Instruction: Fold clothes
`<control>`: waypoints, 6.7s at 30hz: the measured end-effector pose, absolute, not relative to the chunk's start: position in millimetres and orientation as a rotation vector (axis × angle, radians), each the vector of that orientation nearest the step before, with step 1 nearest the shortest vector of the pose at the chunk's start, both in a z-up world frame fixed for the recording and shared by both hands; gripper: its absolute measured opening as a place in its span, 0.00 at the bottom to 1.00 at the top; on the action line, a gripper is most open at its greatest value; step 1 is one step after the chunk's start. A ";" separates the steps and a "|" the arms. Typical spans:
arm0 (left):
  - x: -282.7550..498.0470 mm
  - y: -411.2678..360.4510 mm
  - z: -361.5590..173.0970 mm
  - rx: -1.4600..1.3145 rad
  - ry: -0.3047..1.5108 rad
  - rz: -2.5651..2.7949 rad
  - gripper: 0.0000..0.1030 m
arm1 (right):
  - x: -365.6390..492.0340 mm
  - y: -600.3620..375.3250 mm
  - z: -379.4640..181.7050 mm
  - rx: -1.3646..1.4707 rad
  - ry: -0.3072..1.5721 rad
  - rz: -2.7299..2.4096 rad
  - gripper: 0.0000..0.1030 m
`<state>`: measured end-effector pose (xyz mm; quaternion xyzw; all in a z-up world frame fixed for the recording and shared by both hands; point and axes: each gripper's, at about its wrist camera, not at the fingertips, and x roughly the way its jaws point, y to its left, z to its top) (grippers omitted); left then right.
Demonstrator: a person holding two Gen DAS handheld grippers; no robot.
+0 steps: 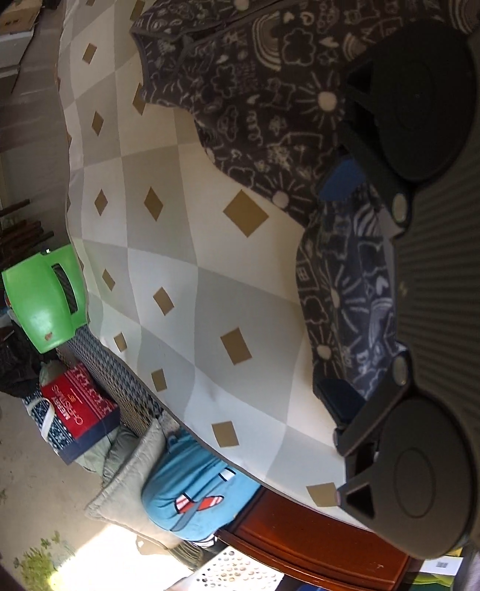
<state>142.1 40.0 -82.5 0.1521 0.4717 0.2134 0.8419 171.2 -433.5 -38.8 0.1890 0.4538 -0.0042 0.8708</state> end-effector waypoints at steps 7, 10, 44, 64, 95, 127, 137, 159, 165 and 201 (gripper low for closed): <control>152.6 -4.5 -92.7 0.410 0.977 0.348 1.00 | 165.6 -471.1 -46.7 0.407 0.959 -0.132 0.37; 156.4 -14.9 -96.5 0.430 0.978 0.330 1.00 | 164.1 -477.1 -50.3 0.449 0.989 -0.126 0.37; 153.2 -16.4 -102.3 0.455 0.996 0.323 1.00 | 140.0 -464.5 -10.8 0.385 0.794 -0.242 0.04; 155.8 -13.4 -105.3 0.434 1.016 0.313 1.00 | 163.5 -467.7 -37.2 0.272 0.899 -0.202 0.16; 151.4 -7.9 -97.8 0.405 1.011 0.301 1.00 | 92.6 -471.0 34.6 0.270 0.688 -0.353 0.03; 157.1 15.1 -110.4 0.305 1.070 0.311 1.00 | 105.5 -410.1 3.5 0.238 0.882 -0.228 0.32; 167.0 61.7 -92.1 0.047 1.042 0.381 1.00 | 158.3 -344.9 -27.5 0.137 0.954 -0.023 0.33; 203.4 43.6 -136.1 -0.021 1.164 0.316 1.00 | 230.7 -260.7 -94.0 0.099 1.035 0.247 0.34; 210.7 37.9 -148.8 -0.045 1.190 0.298 1.00 | 237.8 -239.5 -105.2 0.101 1.041 0.317 0.34; 206.0 55.0 -152.1 -0.127 1.162 0.397 1.00 | 225.1 -241.2 -101.4 0.040 1.039 0.145 0.34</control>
